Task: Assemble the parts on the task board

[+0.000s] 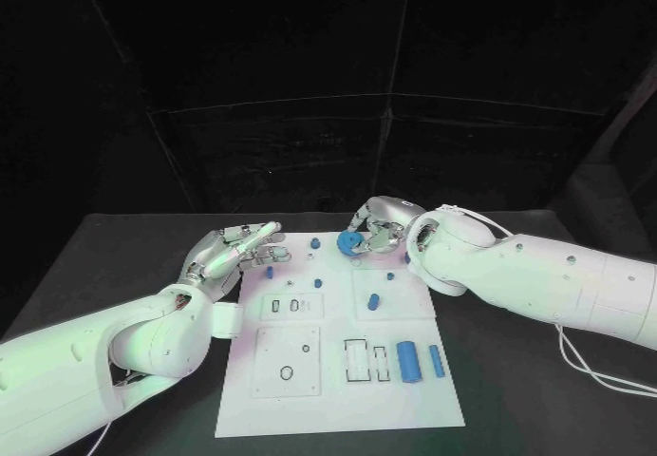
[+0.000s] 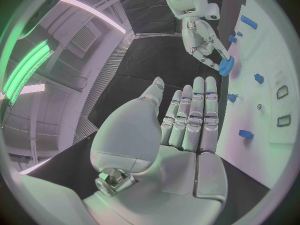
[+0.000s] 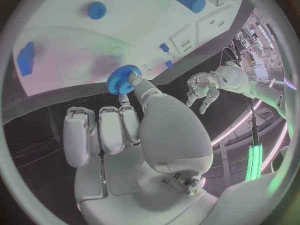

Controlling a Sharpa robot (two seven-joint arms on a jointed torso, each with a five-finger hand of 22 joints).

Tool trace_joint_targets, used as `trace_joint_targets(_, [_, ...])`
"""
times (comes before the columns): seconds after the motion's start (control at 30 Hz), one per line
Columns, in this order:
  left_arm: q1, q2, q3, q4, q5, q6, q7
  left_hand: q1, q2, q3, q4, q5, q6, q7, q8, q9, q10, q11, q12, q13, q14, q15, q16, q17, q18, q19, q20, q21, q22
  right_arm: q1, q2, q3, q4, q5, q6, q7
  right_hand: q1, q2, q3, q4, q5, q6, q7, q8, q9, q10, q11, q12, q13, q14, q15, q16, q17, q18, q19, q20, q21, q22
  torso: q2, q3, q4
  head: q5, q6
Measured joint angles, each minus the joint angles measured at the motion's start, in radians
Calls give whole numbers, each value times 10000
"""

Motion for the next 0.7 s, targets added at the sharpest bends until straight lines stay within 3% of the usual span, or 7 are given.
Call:
trace_joint_targets(0.23, [0, -33, 0, -4, 4, 3, 15, 0, 0, 0, 0, 0, 0, 0, 0, 0, 0, 0, 0, 0, 0, 0, 0, -1, 0, 0, 0, 0, 1, 1, 712, 0, -62, -317, -111, -91, -15, 6, 0, 0, 1, 12, -12, -37, 0, 0, 0, 0, -1, 0, 0, 0, -14, 0, 0, 0, 0, -1, 9, -9, 32, 97, -40])
trace_joint_targets(0.7, [0, -14, 0, 9, 7, -23, 137, 42, 42, 70, -70, 0, 0, 0, 1, 0, 0, 0, -37, 1, 0, 0, 0, 27, -1, 34, 36, 0, -12, -103, 1937, -7, -1082, -669, 102, -245, -70, -50, 54, -1, -1, 12, -13, -7, 2, -1, 0, 0, -38, -1, 1, 0, -79, 0, -1, 0, 0, -1, 24, -15, 36, 175, -105])
